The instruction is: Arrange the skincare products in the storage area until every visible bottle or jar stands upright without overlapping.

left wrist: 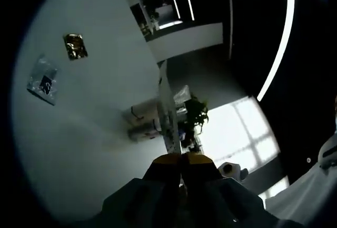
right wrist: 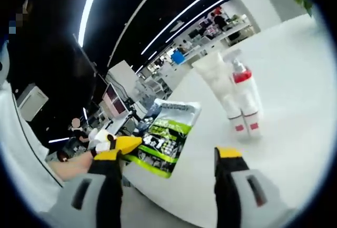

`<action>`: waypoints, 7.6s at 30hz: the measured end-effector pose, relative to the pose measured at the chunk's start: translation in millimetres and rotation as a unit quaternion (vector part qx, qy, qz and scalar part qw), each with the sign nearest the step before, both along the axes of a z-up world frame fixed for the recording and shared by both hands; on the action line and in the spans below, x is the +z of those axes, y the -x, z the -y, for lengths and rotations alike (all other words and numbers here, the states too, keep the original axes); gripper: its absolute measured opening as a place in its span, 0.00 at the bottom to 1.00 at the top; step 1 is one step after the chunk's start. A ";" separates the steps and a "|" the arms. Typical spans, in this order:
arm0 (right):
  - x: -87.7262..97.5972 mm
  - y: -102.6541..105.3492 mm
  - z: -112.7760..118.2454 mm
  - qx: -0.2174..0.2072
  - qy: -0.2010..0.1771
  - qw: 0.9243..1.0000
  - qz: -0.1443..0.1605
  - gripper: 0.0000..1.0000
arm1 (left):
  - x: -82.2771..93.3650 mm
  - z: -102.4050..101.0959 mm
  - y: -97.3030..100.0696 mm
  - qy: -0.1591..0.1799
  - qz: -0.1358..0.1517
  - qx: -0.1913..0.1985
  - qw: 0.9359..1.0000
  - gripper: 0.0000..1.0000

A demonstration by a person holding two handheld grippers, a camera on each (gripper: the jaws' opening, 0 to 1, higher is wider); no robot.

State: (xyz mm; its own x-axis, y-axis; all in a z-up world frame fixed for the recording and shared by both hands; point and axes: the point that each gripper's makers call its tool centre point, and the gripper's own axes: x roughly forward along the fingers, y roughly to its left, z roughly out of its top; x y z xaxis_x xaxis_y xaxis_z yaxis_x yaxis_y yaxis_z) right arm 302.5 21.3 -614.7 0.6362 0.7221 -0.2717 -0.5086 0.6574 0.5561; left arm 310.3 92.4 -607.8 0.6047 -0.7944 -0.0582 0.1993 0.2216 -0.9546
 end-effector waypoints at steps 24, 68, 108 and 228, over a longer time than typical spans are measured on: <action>-20.3 0.9 47.7 -0.060 0.056 0.997 -0.015 0.90 | -52.0 4.7 -31.0 -0.050 -0.036 0.001 0.998 0.00; -35.2 1.9 67.0 -0.080 0.105 0.991 -0.032 0.98 | -126.2 0.9 -45.6 -0.308 0.018 -0.044 0.950 0.09; -34.2 1.2 68.3 -0.085 0.105 0.990 -0.032 0.98 | -131.7 -2.8 -68.8 -0.562 0.251 -0.224 0.756 0.55; -8.3 28.3 69.1 -0.040 0.154 0.986 0.049 1.00 | -51.8 -107.7 36.0 -0.566 0.158 -0.056 0.807 0.97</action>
